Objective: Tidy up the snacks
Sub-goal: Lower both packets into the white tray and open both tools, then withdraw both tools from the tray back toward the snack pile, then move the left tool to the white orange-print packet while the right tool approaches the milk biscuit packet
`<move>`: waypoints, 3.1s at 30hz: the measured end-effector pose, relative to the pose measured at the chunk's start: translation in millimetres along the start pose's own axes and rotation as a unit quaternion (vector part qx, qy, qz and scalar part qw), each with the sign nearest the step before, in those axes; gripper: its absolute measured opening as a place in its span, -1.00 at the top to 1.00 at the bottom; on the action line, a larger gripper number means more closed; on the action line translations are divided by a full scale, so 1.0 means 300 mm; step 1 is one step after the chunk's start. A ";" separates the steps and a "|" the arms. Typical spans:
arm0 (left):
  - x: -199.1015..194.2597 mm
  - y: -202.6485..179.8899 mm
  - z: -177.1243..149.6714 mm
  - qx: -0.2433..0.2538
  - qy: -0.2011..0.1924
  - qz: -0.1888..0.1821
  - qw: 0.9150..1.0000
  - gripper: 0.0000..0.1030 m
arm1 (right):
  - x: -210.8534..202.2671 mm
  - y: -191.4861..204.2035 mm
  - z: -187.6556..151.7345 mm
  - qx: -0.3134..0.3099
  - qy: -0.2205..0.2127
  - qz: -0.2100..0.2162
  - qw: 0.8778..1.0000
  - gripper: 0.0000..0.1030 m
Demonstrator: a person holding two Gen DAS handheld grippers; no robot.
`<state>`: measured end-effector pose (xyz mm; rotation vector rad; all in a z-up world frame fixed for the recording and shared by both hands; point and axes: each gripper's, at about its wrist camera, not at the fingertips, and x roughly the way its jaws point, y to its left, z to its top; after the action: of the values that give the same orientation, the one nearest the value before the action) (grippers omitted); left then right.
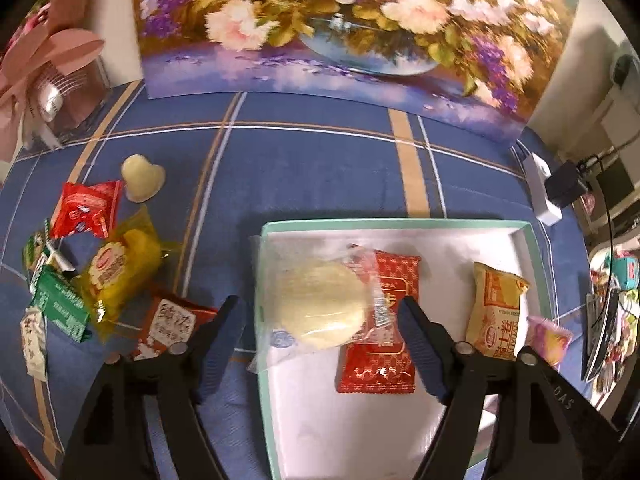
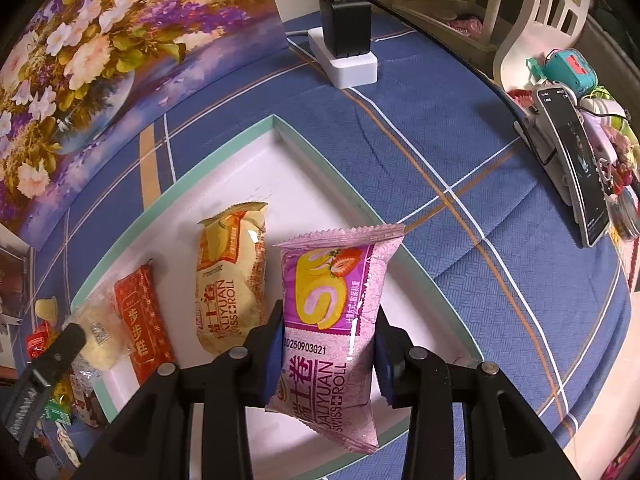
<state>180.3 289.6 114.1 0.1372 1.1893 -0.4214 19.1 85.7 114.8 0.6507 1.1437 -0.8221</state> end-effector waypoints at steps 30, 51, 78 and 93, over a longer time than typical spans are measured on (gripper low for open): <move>-0.009 0.155 -0.060 -0.082 0.039 0.097 0.991 -0.95 | -0.063 0.080 -0.036 -0.037 -0.023 0.036 0.998 -1.00; -0.222 0.384 -0.039 -0.110 -0.021 0.160 0.981 -0.95 | -0.202 0.311 -0.190 -0.131 -0.047 0.097 0.986 -1.00; -0.315 1.057 -0.210 -0.312 -0.012 0.176 0.934 -0.95 | -0.149 0.771 -0.491 -0.264 0.009 0.175 0.948 -1.00; -0.127 1.133 -0.222 -0.330 0.058 0.145 0.931 -0.95 | -0.037 0.802 -0.456 -0.243 0.033 0.165 0.955 -1.00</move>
<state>242.7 631.3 84.9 -0.2471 1.3456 0.2625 146.3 330.9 93.9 0.4394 1.1998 -0.2190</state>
